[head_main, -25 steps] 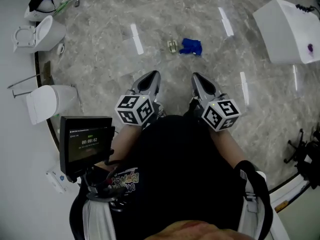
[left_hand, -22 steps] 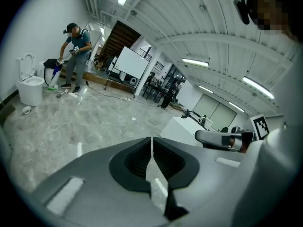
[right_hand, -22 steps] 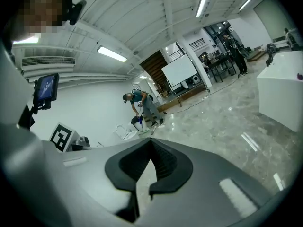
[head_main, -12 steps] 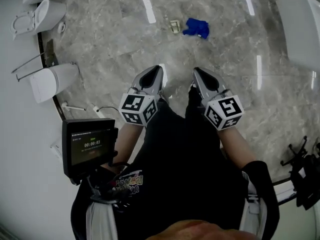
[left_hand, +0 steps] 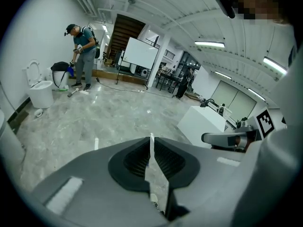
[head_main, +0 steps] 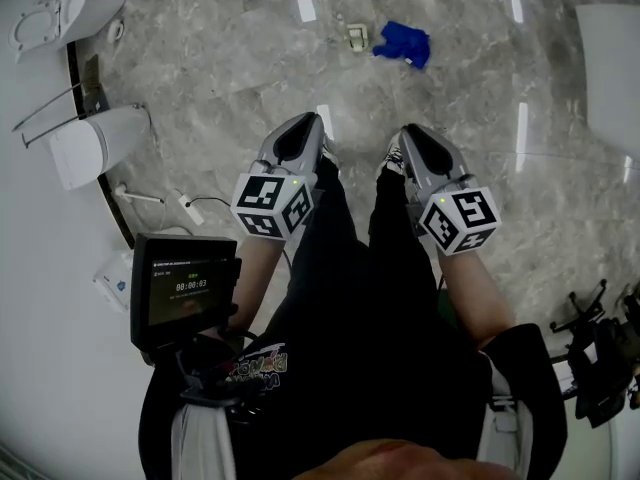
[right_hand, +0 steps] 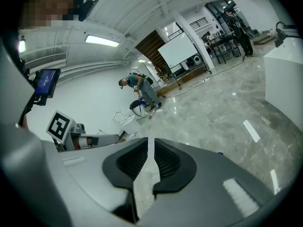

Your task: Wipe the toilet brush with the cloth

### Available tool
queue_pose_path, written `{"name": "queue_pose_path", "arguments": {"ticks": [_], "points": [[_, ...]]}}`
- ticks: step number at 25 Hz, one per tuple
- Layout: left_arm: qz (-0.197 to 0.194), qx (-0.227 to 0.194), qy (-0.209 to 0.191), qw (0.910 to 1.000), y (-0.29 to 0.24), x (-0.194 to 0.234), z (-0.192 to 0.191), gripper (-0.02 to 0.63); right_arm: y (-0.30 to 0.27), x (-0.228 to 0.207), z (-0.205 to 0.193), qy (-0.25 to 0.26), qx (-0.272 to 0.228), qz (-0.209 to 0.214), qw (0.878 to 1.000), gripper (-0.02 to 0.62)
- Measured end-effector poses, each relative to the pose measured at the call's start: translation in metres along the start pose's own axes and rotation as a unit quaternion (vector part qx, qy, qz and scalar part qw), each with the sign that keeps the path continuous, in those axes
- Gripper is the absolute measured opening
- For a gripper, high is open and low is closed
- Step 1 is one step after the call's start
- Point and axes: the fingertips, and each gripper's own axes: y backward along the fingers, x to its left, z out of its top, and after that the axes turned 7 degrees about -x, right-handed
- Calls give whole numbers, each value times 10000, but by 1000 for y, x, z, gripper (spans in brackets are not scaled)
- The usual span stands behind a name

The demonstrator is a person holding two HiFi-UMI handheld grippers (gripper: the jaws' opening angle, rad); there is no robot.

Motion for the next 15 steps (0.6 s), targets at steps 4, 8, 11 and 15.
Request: {"name": "queue_pose_path", "arguments": {"ticks": [4,8,11,15], "points": [[-135,165,101,9997,-22,35,-10,28,-34,3,-13,89,85,-158,9998,60],[-484,89,-8,9988,-25,18,-9,28,-26,2,-22,63,74,-413,9991,64],[-739,184,-147,9970,-44,52,-24,28,-65,8,-33,66,14,-584,9983,73],[-724,311,12,9969,-85,109,-51,28,-114,-2,-39,223,-265,-932,9950,102]]}}
